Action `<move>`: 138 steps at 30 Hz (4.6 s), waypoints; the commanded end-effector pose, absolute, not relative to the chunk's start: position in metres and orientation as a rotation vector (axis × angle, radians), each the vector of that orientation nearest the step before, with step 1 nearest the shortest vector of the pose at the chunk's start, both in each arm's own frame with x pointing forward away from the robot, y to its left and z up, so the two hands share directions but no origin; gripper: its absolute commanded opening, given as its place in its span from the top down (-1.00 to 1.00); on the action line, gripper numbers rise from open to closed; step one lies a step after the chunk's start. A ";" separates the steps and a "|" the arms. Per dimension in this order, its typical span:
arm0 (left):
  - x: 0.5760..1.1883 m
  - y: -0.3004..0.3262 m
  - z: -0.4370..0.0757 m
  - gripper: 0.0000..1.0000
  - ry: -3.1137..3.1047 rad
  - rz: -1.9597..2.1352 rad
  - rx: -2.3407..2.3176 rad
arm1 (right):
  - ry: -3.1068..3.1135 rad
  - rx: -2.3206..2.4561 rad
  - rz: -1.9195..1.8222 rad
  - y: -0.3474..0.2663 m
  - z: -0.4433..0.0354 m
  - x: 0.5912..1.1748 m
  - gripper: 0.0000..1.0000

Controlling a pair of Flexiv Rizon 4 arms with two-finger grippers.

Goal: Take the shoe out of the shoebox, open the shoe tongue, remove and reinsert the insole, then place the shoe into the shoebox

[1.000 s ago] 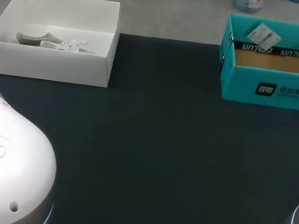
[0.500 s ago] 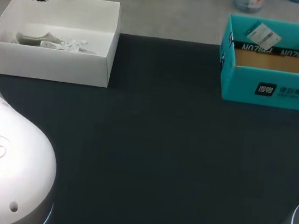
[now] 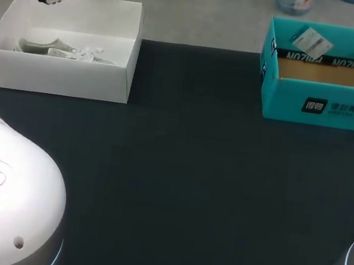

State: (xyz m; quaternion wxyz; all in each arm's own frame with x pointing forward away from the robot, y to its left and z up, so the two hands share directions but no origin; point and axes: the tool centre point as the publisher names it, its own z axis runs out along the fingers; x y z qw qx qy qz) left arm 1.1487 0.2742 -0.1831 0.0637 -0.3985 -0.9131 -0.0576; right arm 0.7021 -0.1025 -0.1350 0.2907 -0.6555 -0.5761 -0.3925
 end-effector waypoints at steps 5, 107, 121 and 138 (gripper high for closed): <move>1.144 0.275 -0.182 1.00 -2.585 -0.203 -1.543 | -1.536 -1.752 -1.047 -0.102 -0.135 0.701 -1.00; 1.260 0.322 -0.395 1.00 -2.169 -0.180 -2.107 | -1.536 -1.752 -1.047 -0.102 -0.135 0.701 -1.00; 1.244 0.317 -0.324 -1.00 -2.256 -0.088 -2.089 | -1.536 -1.752 -1.047 -0.102 -0.135 0.701 -1.00; 1.198 0.314 -0.246 -1.00 -2.261 -0.085 -2.054 | -1.536 -1.752 -1.047 -0.102 -0.135 0.701 -1.00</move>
